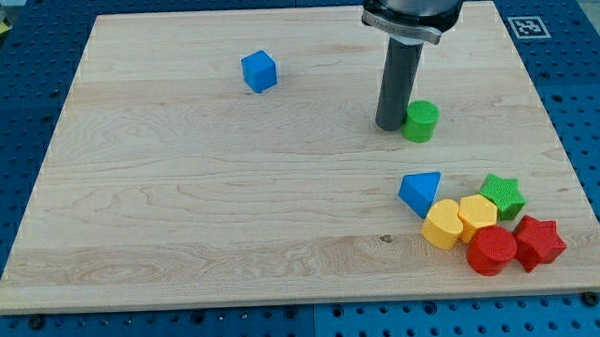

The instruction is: Move the green circle to the blue triangle

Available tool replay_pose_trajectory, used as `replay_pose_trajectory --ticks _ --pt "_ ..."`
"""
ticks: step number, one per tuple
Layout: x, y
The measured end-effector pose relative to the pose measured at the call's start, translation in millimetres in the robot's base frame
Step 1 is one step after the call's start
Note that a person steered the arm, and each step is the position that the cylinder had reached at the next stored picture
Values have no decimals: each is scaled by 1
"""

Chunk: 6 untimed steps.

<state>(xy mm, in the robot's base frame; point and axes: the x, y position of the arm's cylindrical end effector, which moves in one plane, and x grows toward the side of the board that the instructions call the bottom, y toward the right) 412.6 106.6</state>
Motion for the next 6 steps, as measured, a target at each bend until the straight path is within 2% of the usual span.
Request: replay_pose_trajectory --ticks 1,2,5,6 --pt "-44 8" --pt "-43 59" --pt "-20 32" --pt "12 32"
